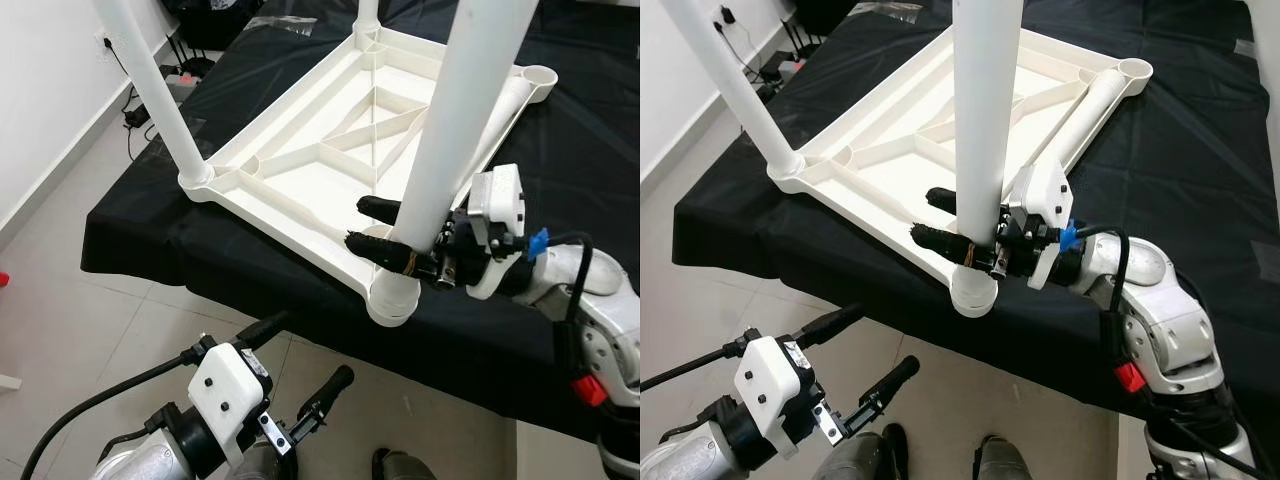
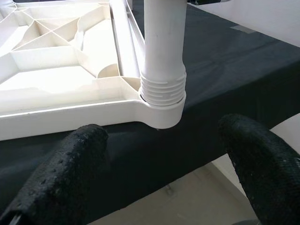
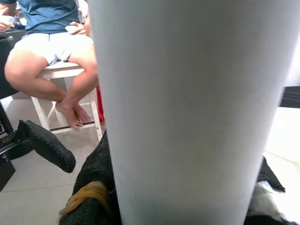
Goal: Building children table
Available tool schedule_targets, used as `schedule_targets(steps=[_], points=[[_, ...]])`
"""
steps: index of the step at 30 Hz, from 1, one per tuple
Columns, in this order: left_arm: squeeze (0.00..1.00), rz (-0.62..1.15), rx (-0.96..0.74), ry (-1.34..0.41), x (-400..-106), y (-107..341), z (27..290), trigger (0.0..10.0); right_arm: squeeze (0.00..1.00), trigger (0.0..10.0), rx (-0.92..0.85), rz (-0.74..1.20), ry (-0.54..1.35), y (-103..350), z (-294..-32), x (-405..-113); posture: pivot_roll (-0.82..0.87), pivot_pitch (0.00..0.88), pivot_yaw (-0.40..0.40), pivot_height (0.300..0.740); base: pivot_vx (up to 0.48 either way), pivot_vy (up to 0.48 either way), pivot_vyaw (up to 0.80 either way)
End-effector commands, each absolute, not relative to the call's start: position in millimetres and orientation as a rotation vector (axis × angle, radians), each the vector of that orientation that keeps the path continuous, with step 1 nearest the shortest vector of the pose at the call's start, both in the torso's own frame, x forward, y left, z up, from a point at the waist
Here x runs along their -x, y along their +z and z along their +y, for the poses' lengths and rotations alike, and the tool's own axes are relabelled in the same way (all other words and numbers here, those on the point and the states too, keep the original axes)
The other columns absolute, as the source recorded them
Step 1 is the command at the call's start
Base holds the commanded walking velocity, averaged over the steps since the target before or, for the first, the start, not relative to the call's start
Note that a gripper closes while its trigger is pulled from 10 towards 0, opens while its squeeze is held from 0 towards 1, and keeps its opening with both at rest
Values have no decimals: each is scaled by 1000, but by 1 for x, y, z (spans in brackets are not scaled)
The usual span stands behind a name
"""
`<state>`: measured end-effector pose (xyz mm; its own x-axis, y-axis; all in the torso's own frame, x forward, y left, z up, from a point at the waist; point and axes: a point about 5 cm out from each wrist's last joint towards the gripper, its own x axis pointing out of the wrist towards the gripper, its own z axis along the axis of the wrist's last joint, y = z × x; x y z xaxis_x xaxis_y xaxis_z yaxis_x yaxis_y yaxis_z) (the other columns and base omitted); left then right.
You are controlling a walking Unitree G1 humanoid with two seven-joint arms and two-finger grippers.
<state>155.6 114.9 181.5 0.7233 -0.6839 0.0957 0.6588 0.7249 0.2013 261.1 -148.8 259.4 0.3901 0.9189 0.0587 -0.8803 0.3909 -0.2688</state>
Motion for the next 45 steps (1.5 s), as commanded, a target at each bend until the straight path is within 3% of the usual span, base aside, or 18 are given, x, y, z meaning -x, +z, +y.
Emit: schedule_targets(steps=[1,5,9,13,14,16,19,32,39,41,45], points=[[0,-131,-160,-747,-155,176,116,10000,0,10000,167,-111,1156,240,-146,-261,-35,290,26,740,0,0,0],[0,-131,-161,-746,-155,176,116,10000,0,10000,161,-112,1130,239,-147,-261,-34,290,27,740,0,0,0],[0,-128,-164,-745,-155,174,117,10000,0,10000,83,-117,822,228,-143,-260,-30,281,13,740,0,0,0],[0,-127,-164,-746,-155,173,117,10000,0,10000,56,-118,753,226,-144,-260,-30,281,13,740,0,0,0],[0,-126,-166,-745,-156,172,117,10000,0,10000,69,-114,541,219,-147,-258,-32,269,9,740,0,0,0],[0,-126,-166,-745,-156,172,117,10000,0,10000,69,-114,541,219,-147,-258,-32,269,9,740,0,0,0],[0,-128,-181,-744,-163,166,117,10000,0,10000,37,-89,313,198,-130,-233,-37,221,18,740,0,0,0],[0,-191,-227,-683,-186,173,126,10000,0,10000,44,-115,280,193,-119,-243,-23,143,23,740,0,0,0],[0,-379,-194,-582,-223,225,141,10000,0,10000,84,-133,283,194,-112,-246,-26,128,20,740,0,0,0],[0,-506,-190,-575,-236,262,144,10000,0,10000,133,-148,342,196,-104,-250,-29,125,18,740,0,0,0],[0,-548,-193,-584,-239,274,142,10000,0,10000,147,-148,366,196,-101,-252,-30,126,16,740,0,0,0]])
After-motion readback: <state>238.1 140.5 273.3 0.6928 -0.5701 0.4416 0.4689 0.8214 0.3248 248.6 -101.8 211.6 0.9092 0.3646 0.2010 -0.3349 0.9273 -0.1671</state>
